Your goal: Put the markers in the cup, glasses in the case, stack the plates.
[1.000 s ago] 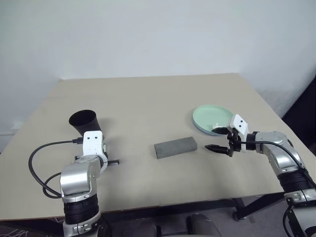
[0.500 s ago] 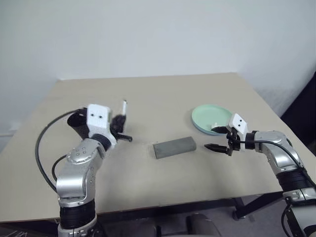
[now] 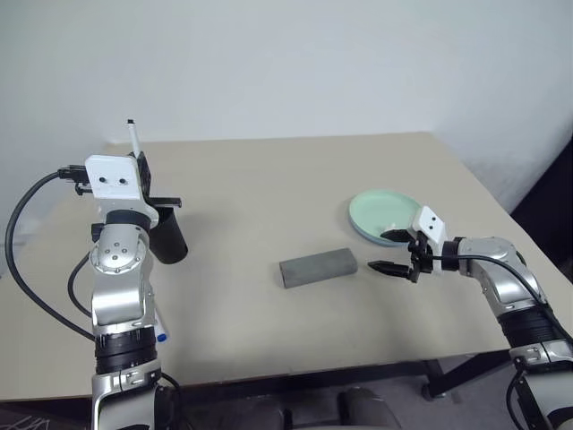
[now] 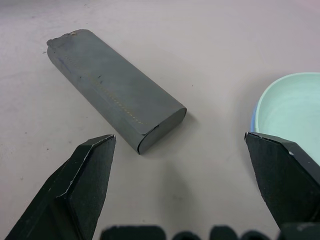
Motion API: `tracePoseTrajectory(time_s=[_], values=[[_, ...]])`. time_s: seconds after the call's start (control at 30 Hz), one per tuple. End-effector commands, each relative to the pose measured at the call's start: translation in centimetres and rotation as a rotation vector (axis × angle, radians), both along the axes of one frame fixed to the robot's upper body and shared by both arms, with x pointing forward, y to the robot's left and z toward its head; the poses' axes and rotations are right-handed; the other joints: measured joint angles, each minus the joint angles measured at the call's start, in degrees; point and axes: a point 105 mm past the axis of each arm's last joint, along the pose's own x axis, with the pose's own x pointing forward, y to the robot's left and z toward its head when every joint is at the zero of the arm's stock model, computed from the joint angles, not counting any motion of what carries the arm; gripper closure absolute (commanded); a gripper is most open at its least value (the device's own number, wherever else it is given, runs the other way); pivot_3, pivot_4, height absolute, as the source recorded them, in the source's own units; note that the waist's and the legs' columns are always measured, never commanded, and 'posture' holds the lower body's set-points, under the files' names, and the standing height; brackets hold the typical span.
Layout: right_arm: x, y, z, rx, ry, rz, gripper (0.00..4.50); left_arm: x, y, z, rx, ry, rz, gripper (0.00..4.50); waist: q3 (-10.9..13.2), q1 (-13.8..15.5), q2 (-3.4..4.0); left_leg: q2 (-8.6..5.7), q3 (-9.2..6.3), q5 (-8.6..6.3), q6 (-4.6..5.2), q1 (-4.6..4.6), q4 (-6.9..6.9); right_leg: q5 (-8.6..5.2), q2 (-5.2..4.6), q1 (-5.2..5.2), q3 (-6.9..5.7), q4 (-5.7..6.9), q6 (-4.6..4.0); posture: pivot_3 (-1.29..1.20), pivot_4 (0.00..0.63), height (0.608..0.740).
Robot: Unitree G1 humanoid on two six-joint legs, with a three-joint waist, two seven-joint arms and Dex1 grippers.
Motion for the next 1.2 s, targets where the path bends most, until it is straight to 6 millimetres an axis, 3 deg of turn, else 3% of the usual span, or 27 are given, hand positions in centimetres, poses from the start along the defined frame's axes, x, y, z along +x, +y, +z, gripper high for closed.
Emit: tracePoseTrajectory(time_s=[0.03,0.2,0.43,0.7,0.93,1.03,1.2], values=[[0.3,-0.2,1.8,0.006,-0.063,0.000,0.00,0.0,1.2,0.7,0.030,-0.029,0.054,4.47,0.0,0.0,0.00,0.00,-0.01,0.00,0.00,0.00,0.00,0.00,0.00,-0.01,-0.01,0.01,0.00,0.00,0.000,0.740],[0.3,-0.3,1.8,0.005,-0.061,-0.006,0.00,0.2,1.7,-0.3,0.031,-0.002,0.066,4.47,0.0,0.1,0.00,0.01,-0.01,0.00,0.00,0.00,0.00,0.01,0.00,0.00,-0.02,0.02,0.00,0.00,0.000,0.740],[0.3,-0.2,1.8,0.008,-0.061,-0.005,0.00,0.4,1.6,-0.3,0.011,-0.015,0.047,2.34,0.0,0.0,0.00,0.01,-0.03,0.00,0.00,-0.01,0.00,0.11,-0.01,-0.01,-0.04,0.01,-0.16,0.00,0.000,0.740],[0.4,-0.1,1.8,0.009,-0.064,-0.002,0.00,-0.1,1.3,0.5,-0.042,-0.051,0.015,2.34,0.0,0.0,0.00,0.02,-0.02,0.00,0.00,-0.01,0.00,0.08,-0.01,-0.01,-0.04,0.01,-0.12,0.00,0.000,0.740],[0.3,-0.3,1.8,0.005,-0.062,-0.004,0.00,-2.0,-1.8,1.2,-0.303,-0.023,-0.194,2.34,0.0,0.0,-0.01,0.04,-0.02,-0.01,0.00,-0.03,-0.01,0.06,-0.02,-0.04,-0.04,0.01,-0.09,0.00,0.000,0.740],[0.3,-0.4,1.7,0.002,-0.058,-0.003,0.00,-3.8,-1.0,2.0,-0.304,-0.066,-0.076,2.34,0.0,-0.1,-0.01,0.05,-0.01,-0.01,0.00,-0.03,-0.02,0.01,-0.02,-0.04,-0.03,0.02,0.00,0.00,0.000,0.740],[0.4,-0.2,1.5,0.000,-0.050,0.009,0.00,-7.6,-1.3,0.0,-0.328,-0.035,0.166,2.34,0.0,-0.2,-0.02,0.05,0.01,-0.01,-0.01,0.05,-0.05,0.01,-0.01,0.02,0.06,0.00,0.00,0.00,0.000,0.740]])
